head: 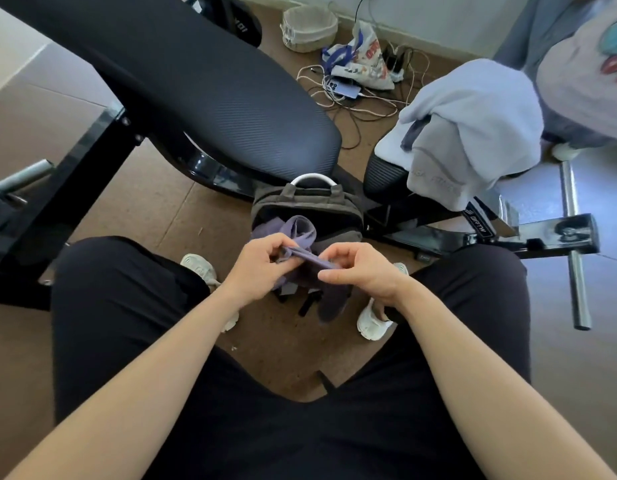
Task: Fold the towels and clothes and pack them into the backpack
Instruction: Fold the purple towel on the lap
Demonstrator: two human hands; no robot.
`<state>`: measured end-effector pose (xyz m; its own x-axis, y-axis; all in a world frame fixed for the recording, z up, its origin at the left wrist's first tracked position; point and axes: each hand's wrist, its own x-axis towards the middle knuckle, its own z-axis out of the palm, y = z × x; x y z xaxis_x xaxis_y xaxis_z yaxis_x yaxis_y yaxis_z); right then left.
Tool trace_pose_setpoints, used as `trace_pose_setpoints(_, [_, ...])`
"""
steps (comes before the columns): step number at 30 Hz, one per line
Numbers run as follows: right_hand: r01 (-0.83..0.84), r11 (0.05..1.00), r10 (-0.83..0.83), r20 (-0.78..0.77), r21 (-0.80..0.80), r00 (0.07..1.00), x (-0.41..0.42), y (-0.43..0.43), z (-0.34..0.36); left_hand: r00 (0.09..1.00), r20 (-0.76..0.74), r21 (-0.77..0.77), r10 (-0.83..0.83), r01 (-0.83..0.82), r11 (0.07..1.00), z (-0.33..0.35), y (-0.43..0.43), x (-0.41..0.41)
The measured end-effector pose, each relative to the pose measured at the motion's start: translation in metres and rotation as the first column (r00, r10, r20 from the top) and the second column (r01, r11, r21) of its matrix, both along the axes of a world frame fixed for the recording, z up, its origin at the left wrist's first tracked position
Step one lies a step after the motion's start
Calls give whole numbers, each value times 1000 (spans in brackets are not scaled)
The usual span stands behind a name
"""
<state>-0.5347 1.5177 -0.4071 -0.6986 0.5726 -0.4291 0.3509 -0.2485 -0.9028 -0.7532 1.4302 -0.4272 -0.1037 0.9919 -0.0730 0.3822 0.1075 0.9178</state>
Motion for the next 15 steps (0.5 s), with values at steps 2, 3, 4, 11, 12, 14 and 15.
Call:
trace_pose_setpoints(2, [25, 996, -30, 58, 86, 998, 2, 1, -2, 987, 89, 21, 137, -139, 990, 6, 2, -7])
trace_pose_setpoints(3, [48, 991, -55, 57, 122, 997, 3, 1, -2, 969, 138, 18, 204, -209, 978, 7, 3, -11])
trace_pose_setpoints(4, [84, 986, -90, 37, 147, 995, 5, 2, -1, 953, 174, 2, 249, -253, 967, 8, 2, -14])
trace_pose_setpoints(11, [431, 901, -424, -276, -39, 863, 4, -10, 19, 921, 279, -84, 273, -260, 962, 28, -16, -10])
trace_pose_setpoints(12, [479, 877, -467, -266, -23, 843, 1, -13, 20, 914, 277, -81, 298, -286, 955, 31, -18, -9])
trace_pose_setpoints(14, [528, 843, -496, -230, 104, 837, -6, -22, 23, 911, 271, -57, 312, -308, 950, 32, -25, -4])
trace_pose_setpoints(15, [527, 835, -491, -221, 157, 843, -11, -28, 24, 912, 274, -43, 306, -306, 951, 32, -29, 0])
